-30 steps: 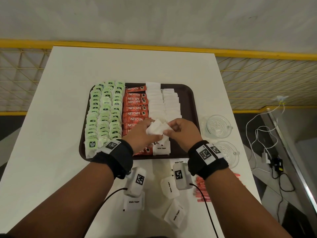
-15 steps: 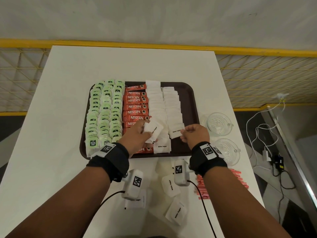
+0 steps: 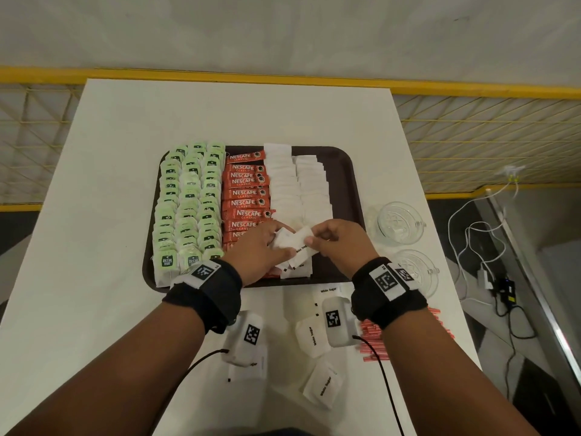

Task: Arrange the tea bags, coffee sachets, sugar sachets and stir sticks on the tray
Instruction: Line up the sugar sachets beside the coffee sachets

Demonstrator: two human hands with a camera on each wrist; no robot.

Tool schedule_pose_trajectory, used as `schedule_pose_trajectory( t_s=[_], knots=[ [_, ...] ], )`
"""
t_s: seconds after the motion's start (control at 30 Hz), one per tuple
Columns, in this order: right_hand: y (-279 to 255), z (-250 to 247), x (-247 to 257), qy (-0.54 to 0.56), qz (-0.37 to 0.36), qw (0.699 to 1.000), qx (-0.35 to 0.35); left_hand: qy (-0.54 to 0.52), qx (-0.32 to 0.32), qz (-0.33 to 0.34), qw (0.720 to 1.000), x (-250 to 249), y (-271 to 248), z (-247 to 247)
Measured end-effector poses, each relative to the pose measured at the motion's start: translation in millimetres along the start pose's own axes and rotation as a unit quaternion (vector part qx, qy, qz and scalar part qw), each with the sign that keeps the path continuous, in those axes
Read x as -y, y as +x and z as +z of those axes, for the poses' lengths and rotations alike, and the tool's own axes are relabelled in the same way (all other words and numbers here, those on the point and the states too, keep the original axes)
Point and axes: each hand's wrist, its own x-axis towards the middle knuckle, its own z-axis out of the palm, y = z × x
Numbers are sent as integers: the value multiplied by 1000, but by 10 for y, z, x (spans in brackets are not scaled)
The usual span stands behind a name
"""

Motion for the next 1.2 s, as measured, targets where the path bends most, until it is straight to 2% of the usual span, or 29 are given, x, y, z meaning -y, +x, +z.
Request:
schedule_pose_trajectory(
  t_s=[0.07, 0.2, 0.27, 0.47, 0.57, 0.7, 0.77, 0.87, 0.93, 1.13, 1.2],
  knots=[
    [-8, -20, -54, 39, 11, 999, 0, -7, -2, -2, 1000, -13, 3, 11],
    [33, -70, -276, 72, 69, 988, -117, -41, -1, -21, 999, -13, -17, -23],
    [67, -84, -359, 52, 83, 984, -146, -50, -4, -25, 998, 4, -38, -49],
    [197, 4, -506, -14, 123, 984, -129, -17, -13, -40, 999, 69, -83, -74],
    [193, 17, -496, -46, 132, 982, -123, 33, -20, -20, 999, 64, -101, -70],
    [87, -52, -365, -83, 119, 977, -158, 88, -25, 26, 995, 26, -125, -66],
    [12, -82, -273, -68, 85, 986, -126, 103, -24, 41, 994, -2, -132, -40],
    [-104, -74, -134, -36, 26, 999, -4, 118, -15, 57, 991, -40, -122, 18],
    [-165, -69, -63, -6, 12, 999, 31, 127, -18, 60, 990, -51, -110, 61],
    [-282, -111, -80, 100, 31, 994, 40, 117, -50, 71, 989, -59, -73, 147],
    [-288, -93, -150, 104, 37, 994, 7, 114, -47, 69, 990, -59, -66, 183]
  ],
)
